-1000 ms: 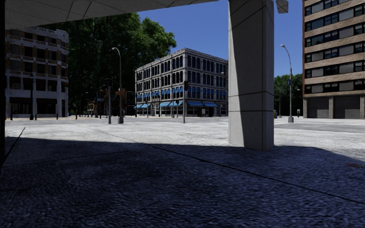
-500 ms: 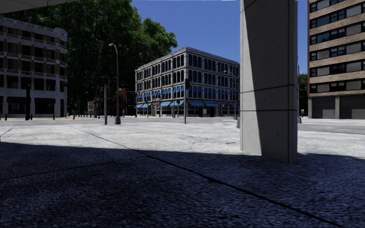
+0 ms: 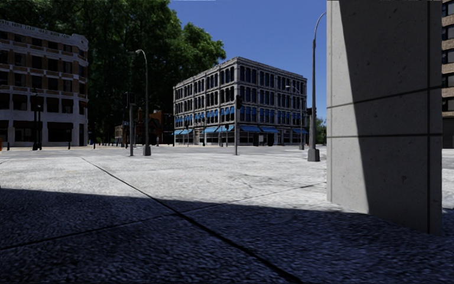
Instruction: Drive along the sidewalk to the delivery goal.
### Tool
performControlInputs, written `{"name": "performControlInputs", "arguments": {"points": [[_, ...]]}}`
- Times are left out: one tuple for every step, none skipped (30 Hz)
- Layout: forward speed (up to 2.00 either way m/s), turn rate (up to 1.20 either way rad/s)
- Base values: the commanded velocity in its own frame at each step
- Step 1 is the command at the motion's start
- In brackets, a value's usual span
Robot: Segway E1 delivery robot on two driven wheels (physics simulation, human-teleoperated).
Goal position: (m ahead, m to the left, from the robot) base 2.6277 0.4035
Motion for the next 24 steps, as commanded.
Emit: {"name": "performControlInputs", "arguments": {"points": [[1.81, 0.3], [1.81, 0.3], [1.81, 0.3], [1.8, 0.3], [1.8, 0.3], [1.8, 0.3], [1.8, 0.3], [1.8, 0.3], [1.8, 0.3], [1.8, 0.3], [1.8, 0.3], [1.8, 0.3], [1.8, 0.3], [1.8, 0.3], [1.8, 0.3], [1.8, 0.3], [1.8, 0.3], [1.8, 0.3], [1.8, 0.3], [1.8, 0.3], [1.8, 0.3], [1.8, 0.3], [1.8, 0.3], [1.8, 0.3]]}}
